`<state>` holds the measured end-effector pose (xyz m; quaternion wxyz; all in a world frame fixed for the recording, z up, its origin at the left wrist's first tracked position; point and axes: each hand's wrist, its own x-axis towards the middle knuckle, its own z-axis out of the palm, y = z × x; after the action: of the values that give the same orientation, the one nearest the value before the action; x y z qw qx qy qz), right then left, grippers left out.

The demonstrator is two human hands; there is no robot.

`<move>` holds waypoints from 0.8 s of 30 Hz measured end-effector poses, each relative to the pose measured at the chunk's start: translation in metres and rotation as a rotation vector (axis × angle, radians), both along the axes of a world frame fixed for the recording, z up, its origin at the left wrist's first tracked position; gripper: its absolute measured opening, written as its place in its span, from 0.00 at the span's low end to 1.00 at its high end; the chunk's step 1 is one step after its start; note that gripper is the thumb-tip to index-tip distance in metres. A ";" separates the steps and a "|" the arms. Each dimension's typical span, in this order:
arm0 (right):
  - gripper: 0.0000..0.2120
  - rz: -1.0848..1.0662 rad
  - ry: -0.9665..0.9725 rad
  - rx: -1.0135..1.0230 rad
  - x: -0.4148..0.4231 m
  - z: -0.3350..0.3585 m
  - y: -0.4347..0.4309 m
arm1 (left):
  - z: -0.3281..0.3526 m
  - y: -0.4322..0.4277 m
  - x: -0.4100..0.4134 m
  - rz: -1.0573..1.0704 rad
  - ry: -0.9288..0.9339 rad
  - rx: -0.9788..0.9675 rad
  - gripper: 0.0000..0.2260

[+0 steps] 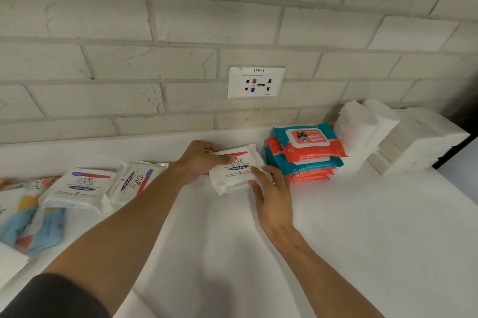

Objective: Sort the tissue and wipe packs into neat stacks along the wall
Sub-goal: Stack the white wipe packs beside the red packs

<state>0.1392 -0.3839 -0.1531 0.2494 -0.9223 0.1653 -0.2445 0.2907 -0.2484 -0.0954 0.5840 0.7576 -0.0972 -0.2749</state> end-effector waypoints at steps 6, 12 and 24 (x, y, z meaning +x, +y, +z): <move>0.21 -0.149 0.003 -0.060 0.002 -0.001 0.012 | -0.018 -0.015 -0.008 0.154 -0.303 0.130 0.17; 0.21 -0.145 0.066 0.014 0.000 0.000 0.012 | -0.024 -0.022 -0.028 0.265 -0.155 0.135 0.26; 0.20 -0.052 0.053 0.226 0.002 0.009 0.008 | -0.027 -0.033 -0.037 0.265 0.029 -0.061 0.14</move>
<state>0.1411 -0.3759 -0.1437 0.3408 -0.8900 0.2219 -0.2063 0.2540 -0.2811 -0.1220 0.6393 0.7415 0.0038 -0.2033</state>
